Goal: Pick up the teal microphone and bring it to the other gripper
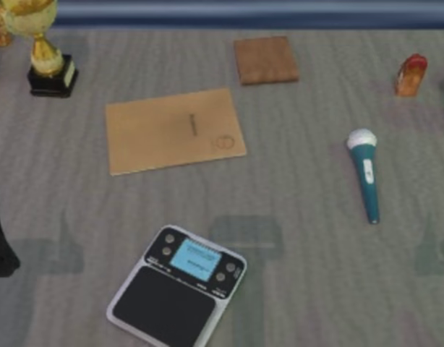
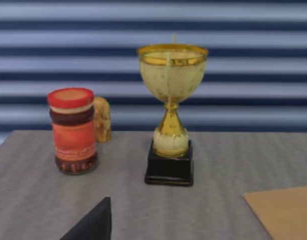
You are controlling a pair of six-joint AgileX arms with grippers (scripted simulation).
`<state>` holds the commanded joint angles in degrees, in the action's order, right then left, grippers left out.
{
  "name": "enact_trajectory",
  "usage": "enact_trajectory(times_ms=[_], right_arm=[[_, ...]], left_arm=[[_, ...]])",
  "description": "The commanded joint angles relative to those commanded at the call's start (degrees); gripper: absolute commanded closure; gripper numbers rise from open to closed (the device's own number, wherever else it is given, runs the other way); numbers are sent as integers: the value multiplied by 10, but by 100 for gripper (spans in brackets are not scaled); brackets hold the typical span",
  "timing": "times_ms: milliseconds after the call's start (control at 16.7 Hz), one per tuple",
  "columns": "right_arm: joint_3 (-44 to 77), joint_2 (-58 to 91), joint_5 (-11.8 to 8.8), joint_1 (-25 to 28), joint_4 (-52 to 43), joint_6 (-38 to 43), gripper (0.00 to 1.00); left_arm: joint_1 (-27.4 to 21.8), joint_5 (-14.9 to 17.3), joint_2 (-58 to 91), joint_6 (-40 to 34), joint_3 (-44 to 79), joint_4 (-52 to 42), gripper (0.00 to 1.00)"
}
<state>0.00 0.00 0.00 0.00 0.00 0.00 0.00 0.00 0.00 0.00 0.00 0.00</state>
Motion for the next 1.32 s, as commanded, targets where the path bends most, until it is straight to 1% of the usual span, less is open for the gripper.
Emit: enact_trajectory(times_ms=[240, 480, 660, 1080, 1320], right_arm=[[17, 17, 0, 5, -11, 5, 0], [117, 125, 2, 29, -75, 32, 0], [226, 270, 6, 55, -150, 62, 0], [510, 713, 17, 126, -359, 138, 0], [655, 919, 21, 163, -462, 177, 0]], left_arm=[[0, 0, 0, 0, 0, 0, 0], [0, 0, 0, 0, 0, 0, 0], [0, 0, 0, 0, 0, 0, 0], [0, 0, 0, 0, 0, 0, 0], [0, 0, 0, 0, 0, 0, 0]])
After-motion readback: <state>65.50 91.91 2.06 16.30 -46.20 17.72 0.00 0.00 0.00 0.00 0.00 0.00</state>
